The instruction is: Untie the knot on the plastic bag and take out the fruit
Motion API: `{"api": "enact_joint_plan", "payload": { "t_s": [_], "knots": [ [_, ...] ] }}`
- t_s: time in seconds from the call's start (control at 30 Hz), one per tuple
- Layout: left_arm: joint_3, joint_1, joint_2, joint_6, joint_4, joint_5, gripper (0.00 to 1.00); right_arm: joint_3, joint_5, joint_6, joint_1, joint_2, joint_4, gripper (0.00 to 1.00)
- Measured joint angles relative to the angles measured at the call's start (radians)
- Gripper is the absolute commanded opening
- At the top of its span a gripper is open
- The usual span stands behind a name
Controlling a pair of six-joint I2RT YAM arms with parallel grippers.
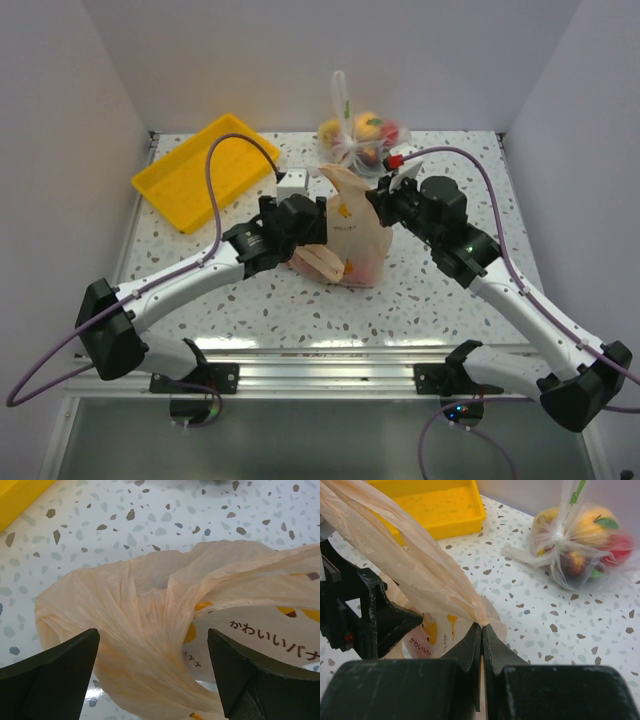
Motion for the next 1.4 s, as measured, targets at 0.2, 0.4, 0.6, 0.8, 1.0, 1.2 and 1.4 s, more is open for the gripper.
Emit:
{"api": "enact_joint_plan", "payload": {
  "t_s": [0.2, 0.4, 0.6, 0.8, 1.0, 1.2, 1.4],
  "knots": [
    [-0.034, 0.038, 0.012, -0.012, -0.018, -0.05, 0.75, -0.01, 0.029, -0.01, 0.0, -0.018, -0.004, 0.0],
    [-0.063, 0.247, -0.013, 0.037, -0.005, 0.02, 0.46, -0.053, 0.136, -0.032, 0.001, -0.032, -0.001, 0.0],
    [-0.021, 0.354, -0.068, 0.13, 0.002, 0.114, 0.19, -0.044, 0.179, -0.034, 0.001, 0.014, 0.017, 0.0],
    [0.014, 0.423, -0.089, 0.192, -0.003, 0.217, 0.04, -0.007, 0.185, -0.046, -0.003, 0.061, 0.038, 0.0],
    [0.034, 0.458, -0.129, 0.219, -0.006, 0.376, 0.0, 0.012, 0.171, -0.048, -0.053, 0.072, 0.052, 0.0],
    [-0.07, 0.484, -0.212, 0.2, 0.027, 0.582, 0.0, -0.022, 0.135, -0.022, -0.08, 0.048, 0.019, 0.0],
    [-0.34, 0.48, -0.309, 0.13, 0.053, 0.774, 0.0, -0.079, 0.152, 0.069, -0.089, -0.023, -0.12, 0.51]
  ]
}}
